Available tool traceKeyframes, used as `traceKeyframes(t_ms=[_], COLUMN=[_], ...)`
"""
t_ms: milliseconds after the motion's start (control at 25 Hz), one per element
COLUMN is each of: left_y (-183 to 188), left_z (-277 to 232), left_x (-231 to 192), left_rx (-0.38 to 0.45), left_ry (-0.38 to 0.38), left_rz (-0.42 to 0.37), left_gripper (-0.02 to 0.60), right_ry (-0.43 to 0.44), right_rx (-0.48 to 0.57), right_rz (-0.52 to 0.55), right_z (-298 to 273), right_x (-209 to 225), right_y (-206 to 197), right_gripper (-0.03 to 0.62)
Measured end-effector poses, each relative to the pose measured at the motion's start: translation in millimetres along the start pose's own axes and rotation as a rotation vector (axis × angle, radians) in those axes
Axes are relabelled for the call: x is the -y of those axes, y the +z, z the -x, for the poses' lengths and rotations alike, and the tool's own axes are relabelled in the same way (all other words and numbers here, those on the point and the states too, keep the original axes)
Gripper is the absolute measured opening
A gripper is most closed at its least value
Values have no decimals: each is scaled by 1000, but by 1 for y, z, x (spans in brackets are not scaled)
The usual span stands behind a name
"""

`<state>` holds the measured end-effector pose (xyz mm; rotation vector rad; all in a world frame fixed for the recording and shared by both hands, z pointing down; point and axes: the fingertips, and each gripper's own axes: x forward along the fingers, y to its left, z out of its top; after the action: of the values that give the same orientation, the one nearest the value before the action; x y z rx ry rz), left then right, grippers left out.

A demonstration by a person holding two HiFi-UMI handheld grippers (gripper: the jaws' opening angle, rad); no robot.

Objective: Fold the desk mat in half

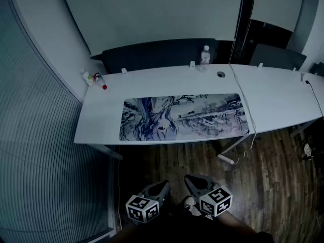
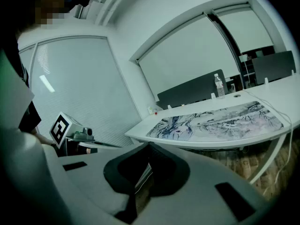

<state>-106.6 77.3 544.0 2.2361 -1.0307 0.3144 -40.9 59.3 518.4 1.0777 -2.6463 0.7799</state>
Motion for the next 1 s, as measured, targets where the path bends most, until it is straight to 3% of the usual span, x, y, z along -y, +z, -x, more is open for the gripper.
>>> traceKeyframes(t_ms=[1000], left_y=[-2], left_z=[0], left_x=[0], left_rx=[-3], left_ry=[11], left_rz=[4], left_gripper=[6], right_ry=[6], right_rx=[5], right_rz=[-13], right_z=[0], right_x=[4], right_y=[1], right_gripper=[23])
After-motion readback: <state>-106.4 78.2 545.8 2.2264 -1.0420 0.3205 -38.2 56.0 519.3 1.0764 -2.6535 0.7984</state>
